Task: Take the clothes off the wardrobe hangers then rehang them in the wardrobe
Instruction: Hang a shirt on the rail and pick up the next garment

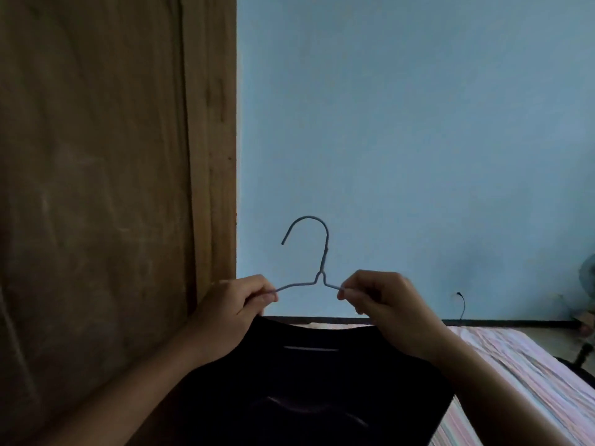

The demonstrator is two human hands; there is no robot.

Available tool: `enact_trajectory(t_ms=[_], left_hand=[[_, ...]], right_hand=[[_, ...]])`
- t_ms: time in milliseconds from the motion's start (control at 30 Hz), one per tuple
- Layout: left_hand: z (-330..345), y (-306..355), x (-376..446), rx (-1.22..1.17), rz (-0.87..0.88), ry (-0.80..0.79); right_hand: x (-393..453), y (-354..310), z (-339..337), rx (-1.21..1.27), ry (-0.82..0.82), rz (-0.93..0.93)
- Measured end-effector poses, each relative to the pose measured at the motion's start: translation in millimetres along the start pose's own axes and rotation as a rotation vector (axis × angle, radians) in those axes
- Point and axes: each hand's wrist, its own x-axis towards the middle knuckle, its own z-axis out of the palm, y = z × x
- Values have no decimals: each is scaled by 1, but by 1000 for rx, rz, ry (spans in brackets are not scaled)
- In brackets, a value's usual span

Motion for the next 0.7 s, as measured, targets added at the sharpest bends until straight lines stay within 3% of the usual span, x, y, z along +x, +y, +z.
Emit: enact_trajectory(t_ms=[167,367,700], left_hand=[[-43,12,-19,44,-21,128],[-103,5,-56,185,-175,174],[-190,-32,-123,426,-392,257]], right_hand=[[33,-26,12,94,-104,-123],[65,-60,56,264,-279,-231],[98,-131,170,505,-446,-186]])
